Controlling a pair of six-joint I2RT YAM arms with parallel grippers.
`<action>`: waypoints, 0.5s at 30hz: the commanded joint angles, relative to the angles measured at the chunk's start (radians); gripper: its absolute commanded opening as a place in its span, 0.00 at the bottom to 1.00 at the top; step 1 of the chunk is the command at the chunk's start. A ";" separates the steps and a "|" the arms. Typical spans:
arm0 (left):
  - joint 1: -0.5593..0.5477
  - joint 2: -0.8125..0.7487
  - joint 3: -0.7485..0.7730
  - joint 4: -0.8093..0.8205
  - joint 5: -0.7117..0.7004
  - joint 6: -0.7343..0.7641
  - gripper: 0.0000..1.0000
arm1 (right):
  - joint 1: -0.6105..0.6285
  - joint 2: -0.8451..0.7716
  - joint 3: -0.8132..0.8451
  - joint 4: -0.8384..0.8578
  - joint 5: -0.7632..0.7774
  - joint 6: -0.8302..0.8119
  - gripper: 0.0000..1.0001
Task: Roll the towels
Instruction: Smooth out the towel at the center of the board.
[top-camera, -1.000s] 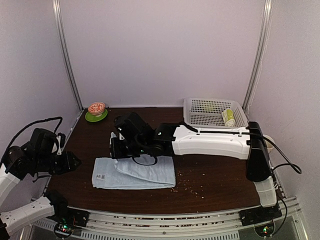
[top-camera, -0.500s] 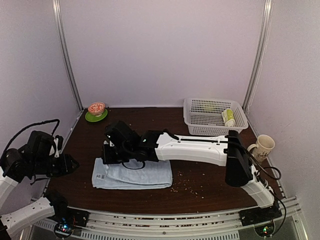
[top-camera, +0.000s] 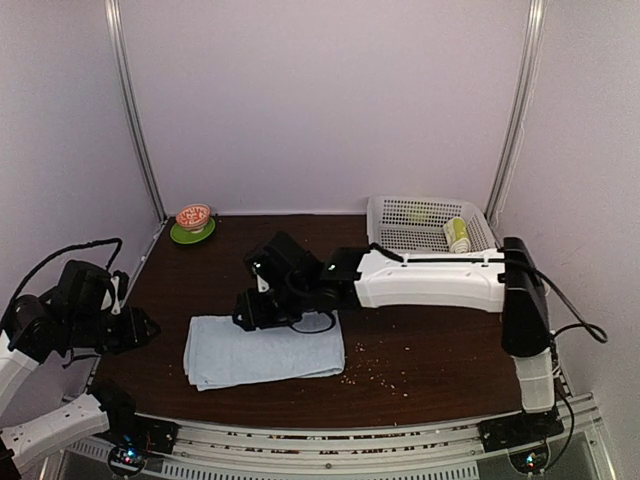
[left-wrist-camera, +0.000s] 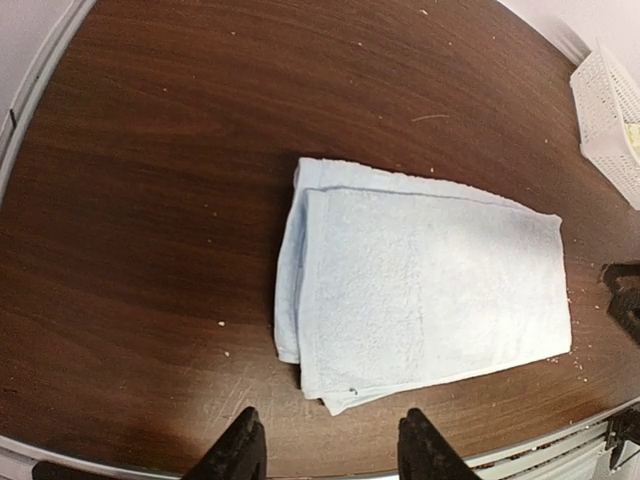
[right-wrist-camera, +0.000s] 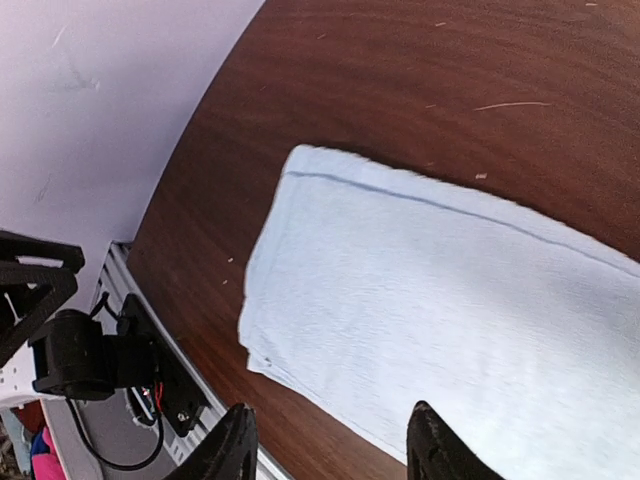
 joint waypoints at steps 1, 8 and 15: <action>-0.005 0.057 -0.046 0.166 0.092 0.003 0.45 | -0.067 -0.134 -0.190 -0.057 0.114 -0.090 0.46; -0.006 0.314 -0.073 0.340 0.076 0.014 0.47 | -0.096 -0.307 -0.487 0.029 0.168 -0.062 0.45; 0.025 0.656 0.021 0.395 -0.011 0.056 0.46 | -0.123 -0.337 -0.589 0.071 0.195 -0.047 0.49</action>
